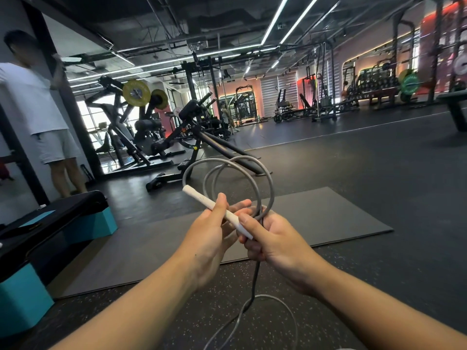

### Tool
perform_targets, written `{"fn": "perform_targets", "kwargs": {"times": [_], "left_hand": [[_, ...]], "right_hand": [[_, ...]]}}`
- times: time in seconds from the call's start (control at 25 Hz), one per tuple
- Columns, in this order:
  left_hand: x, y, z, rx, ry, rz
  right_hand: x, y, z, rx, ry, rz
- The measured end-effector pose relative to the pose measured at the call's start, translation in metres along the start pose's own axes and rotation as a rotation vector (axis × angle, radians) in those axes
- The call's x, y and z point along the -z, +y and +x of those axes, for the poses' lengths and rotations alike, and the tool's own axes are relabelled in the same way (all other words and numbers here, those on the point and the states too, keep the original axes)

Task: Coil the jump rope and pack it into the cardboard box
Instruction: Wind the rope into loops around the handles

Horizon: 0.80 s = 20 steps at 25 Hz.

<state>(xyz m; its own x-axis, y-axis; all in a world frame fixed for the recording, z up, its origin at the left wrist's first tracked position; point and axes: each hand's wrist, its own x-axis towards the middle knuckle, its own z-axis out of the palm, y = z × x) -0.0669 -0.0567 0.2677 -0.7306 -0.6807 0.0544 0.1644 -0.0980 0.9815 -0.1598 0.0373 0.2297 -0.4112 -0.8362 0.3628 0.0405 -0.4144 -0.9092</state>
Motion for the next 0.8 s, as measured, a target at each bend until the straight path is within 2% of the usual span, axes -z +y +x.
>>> {"fn": "perform_targets", "kwargs": {"times": [0.08,0.16,0.24,0.28,0.32,0.36,0.44,0.48,0.56,0.72,0.8], "left_hand": [[0.009,0.003,0.002,-0.013,0.023,0.044],[0.018,0.011,0.003,-0.090,0.163,0.157],[0.028,0.028,0.001,-0.353,0.330,0.405],[0.032,0.039,-0.001,-0.560,0.338,0.586],[0.034,0.052,-0.003,-0.771,0.257,0.794],[0.031,0.066,-0.003,-0.888,0.089,0.998],[0.014,0.084,0.000,-0.828,-0.274,1.404],[0.005,0.087,0.004,-0.740,-0.380,1.566],[-0.007,0.087,0.014,-0.608,-0.445,1.718],[-0.014,0.076,0.020,-0.308,-0.512,1.537],[-0.017,0.072,0.018,-0.250,-0.504,1.453]], "right_hand": [[0.007,-0.007,0.002,-0.027,-0.023,-0.012],[0.016,-0.014,0.004,-0.065,-0.044,-0.074],[0.025,-0.023,0.005,-0.093,-0.071,-0.205],[0.028,-0.028,0.005,-0.097,-0.080,-0.287],[0.030,-0.030,0.005,-0.093,-0.089,-0.369],[0.031,-0.033,0.005,-0.085,-0.097,-0.448],[0.033,-0.035,0.007,-0.061,-0.120,-0.586],[0.033,-0.036,0.007,-0.048,-0.134,-0.641],[0.032,-0.040,0.004,-0.017,-0.169,-0.727],[0.037,-0.044,0.002,-0.002,-0.164,-0.762],[0.042,-0.045,0.003,-0.036,-0.120,-0.668]]}}
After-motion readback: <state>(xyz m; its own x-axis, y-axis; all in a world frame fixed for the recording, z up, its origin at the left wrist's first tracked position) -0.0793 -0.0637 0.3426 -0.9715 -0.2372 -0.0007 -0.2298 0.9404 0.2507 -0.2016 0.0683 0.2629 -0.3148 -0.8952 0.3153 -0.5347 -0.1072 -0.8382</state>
